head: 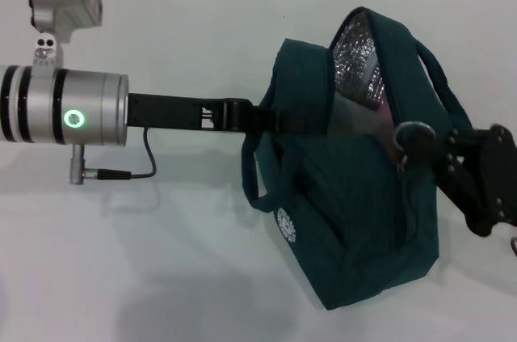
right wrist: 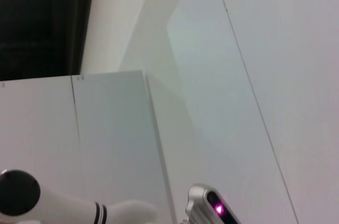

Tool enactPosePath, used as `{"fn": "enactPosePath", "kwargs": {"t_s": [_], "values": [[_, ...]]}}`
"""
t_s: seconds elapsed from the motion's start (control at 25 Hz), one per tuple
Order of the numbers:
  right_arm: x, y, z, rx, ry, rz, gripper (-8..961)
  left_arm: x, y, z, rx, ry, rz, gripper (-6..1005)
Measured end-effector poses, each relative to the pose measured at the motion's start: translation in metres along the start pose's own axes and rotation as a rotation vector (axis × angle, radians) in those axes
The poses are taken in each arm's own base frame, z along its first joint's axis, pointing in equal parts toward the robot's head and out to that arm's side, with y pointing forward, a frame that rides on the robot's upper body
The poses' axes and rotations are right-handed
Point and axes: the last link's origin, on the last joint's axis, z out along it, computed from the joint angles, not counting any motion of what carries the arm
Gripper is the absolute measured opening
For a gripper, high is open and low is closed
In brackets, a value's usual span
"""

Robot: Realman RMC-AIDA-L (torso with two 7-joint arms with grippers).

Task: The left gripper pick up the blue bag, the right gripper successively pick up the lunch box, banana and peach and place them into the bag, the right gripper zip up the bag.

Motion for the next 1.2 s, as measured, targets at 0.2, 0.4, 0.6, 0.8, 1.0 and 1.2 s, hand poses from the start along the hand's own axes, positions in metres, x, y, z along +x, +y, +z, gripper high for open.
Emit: {"fn": "enactPosePath", "kwargs": {"t_s": [0.2, 0.4, 0.6, 0.8, 1.0, 1.2], "values": [[0.001, -0.002, 0.006, -0.014, 0.012, 0.008, 10, -0.002, 0.001, -0.003, -0.023, 0.049, 0.030, 57], [0.003, -0.002, 0.007, -0.016, 0.021, 0.012, 10, -0.007, 0.002, -0.016, -0.051, 0.179, 0.087, 57], [0.002, -0.003, 0.007, -0.014, 0.020, 0.010, 10, -0.013, 0.003, -0.029, -0.065, 0.279, 0.145, 186], [-0.001, -0.009, 0.010, 0.004, 0.003, 0.013, 10, -0.023, 0.005, -0.040, -0.069, 0.331, 0.181, 457], [-0.009, -0.016, 0.015, 0.021, -0.037, 0.009, 10, -0.039, 0.014, -0.053, -0.116, 0.347, 0.280, 577], [-0.014, -0.024, 0.025, 0.019, -0.050, 0.041, 10, -0.055, 0.016, -0.061, -0.110, 0.370, 0.336, 710]]}}
